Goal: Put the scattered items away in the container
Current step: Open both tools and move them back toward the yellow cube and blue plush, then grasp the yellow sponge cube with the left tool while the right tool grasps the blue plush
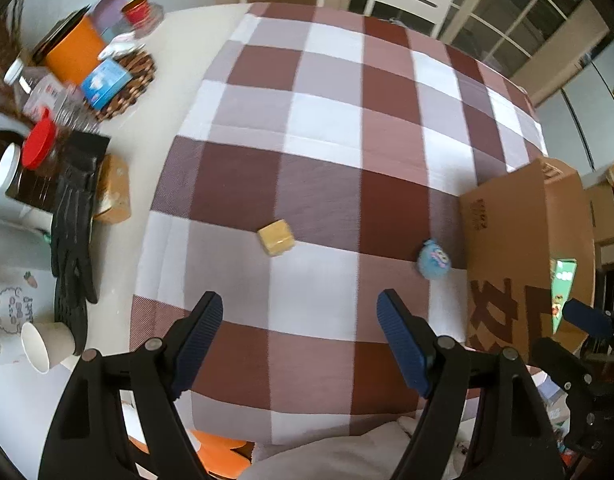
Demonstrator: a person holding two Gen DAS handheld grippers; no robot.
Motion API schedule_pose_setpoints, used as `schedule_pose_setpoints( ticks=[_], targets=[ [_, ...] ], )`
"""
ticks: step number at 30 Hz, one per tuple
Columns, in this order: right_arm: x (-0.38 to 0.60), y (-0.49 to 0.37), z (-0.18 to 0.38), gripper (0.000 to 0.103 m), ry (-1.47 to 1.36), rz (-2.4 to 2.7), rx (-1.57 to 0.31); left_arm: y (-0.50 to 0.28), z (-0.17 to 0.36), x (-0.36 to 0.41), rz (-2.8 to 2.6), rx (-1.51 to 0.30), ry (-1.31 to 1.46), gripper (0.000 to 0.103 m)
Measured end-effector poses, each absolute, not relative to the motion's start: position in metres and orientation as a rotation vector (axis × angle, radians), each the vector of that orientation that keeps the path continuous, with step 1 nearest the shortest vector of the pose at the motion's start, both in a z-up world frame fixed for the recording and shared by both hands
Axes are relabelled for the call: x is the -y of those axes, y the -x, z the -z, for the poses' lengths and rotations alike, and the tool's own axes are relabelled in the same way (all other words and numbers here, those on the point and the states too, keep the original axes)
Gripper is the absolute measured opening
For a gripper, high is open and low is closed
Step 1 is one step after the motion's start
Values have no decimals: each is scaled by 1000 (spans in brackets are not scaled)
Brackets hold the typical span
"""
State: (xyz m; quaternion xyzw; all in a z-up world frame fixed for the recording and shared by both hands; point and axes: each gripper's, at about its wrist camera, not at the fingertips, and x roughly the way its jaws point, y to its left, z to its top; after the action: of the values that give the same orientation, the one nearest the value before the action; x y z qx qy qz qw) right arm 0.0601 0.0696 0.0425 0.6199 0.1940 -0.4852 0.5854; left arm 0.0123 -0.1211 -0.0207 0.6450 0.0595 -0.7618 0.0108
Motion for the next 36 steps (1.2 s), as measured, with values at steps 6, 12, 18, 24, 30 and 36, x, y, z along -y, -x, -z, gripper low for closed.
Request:
schedule_pose_setpoints(
  ticks=[6,12,18,24,30,36],
  targets=[
    [-45,-94,-22,68,-1426,1016,-496,-12,49,143,2305,-217,-2039,81],
    [-20,-120,23,68,-1422,954,-575,0,86,145,2287,-243,-2063,81],
    [0,-122,71,68,-1488,946,-644,24,118,140,2276,-229,-2058,81],
    [11,-128,98,68,-1502,918,-731,38,142,138,2233,-236,-2051,79],
    [18,-136,113,57,-1487,884,-822,46,161,136,2198,-230,-2073,61],
    [12,-143,116,41,-1464,873,-867,45,172,131,2202,-254,-2105,50]
  ],
)
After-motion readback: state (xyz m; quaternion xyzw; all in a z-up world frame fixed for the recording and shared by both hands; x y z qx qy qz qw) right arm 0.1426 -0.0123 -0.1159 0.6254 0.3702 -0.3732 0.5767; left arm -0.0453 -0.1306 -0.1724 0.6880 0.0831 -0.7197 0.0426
